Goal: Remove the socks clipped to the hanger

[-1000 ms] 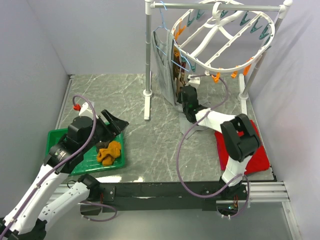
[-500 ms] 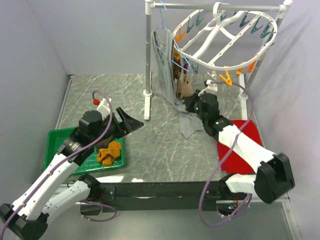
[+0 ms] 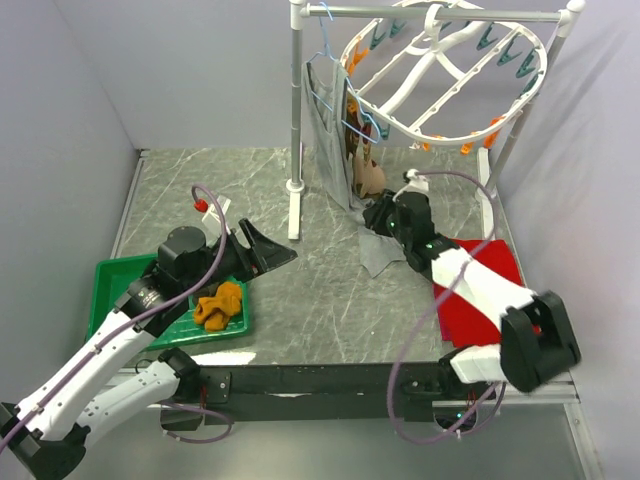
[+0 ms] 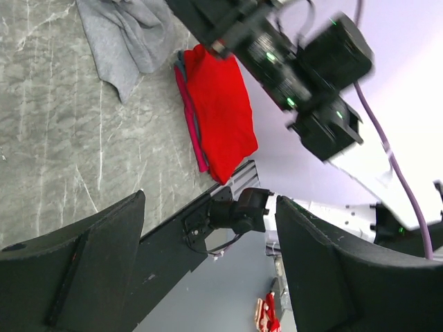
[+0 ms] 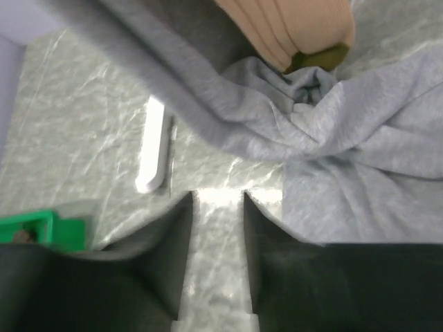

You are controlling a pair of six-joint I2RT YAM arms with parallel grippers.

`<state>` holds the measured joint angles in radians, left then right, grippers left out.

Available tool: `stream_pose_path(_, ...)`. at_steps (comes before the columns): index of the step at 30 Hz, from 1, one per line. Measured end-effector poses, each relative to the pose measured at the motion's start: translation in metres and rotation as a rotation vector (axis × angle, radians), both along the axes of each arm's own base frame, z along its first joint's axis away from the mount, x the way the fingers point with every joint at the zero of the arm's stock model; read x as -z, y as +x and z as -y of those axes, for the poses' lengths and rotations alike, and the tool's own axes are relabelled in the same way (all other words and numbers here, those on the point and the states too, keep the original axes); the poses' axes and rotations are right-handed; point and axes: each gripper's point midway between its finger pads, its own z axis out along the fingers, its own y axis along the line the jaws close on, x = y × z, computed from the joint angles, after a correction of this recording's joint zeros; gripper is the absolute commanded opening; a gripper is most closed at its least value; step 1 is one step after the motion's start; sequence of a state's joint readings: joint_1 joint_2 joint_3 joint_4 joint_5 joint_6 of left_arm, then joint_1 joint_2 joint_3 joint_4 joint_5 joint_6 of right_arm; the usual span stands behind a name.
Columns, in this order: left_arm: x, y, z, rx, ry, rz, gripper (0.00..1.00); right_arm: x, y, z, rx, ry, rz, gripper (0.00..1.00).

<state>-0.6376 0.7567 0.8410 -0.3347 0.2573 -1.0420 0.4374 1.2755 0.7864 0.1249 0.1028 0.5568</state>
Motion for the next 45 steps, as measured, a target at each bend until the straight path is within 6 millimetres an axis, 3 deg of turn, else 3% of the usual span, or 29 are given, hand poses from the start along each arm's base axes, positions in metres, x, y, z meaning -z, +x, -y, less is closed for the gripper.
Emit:
stream_pose_path(3,0.001,0.0,0.0,0.002,0.001,-0.001,0.82,0.025,0.021,-0.003,0.002,-0.014,-0.044,0.81)
stream_pose_path(6,0.001,0.0,0.0,0.002,0.002,0.0,0.83,0.049,0.041,0.0,0.011,-0.034,-0.089,0.88)
stream_pose_path(10,0.007,0.002,0.002,0.005,0.022,-0.008,0.83,0.064,0.079,-0.001,0.025,-0.078,-0.092,0.89)
stream_pose_path(14,0.021,0.009,0.005,0.006,0.068,-0.025,0.84,0.063,0.115,-0.003,0.044,-0.135,-0.052,0.86)
stream_pose_path(21,0.042,0.021,0.013,0.021,0.144,-0.057,0.84,0.058,0.16,0.005,0.103,-0.202,0.005,0.58)
stream_pose_path(23,0.045,0.023,0.015,0.029,0.151,-0.061,0.84,0.06,0.166,0.01,0.121,-0.217,0.007,0.37)
stream_pose_path(24,0.046,0.023,0.016,0.035,0.154,-0.062,0.84,0.062,0.168,0.012,0.128,-0.223,0.006,0.18)
stream_pose_path(27,0.048,0.024,0.018,0.046,0.161,-0.064,0.84,0.066,0.17,0.016,0.147,-0.227,-0.006,0.0)
stream_pose_path(32,0.049,0.027,0.022,0.054,0.159,-0.062,0.84,0.068,0.16,0.015,0.152,-0.191,-0.023,0.0)
stream_pose_path(35,0.045,0.029,0.025,0.063,0.143,-0.047,0.84,0.068,0.137,0.015,0.13,-0.154,-0.067,0.0)
stream_pose_path(45,0.019,0.03,0.041,0.111,0.043,0.01,0.94,0.009,0.053,-0.01,-0.07,0.066,-0.072,0.0)
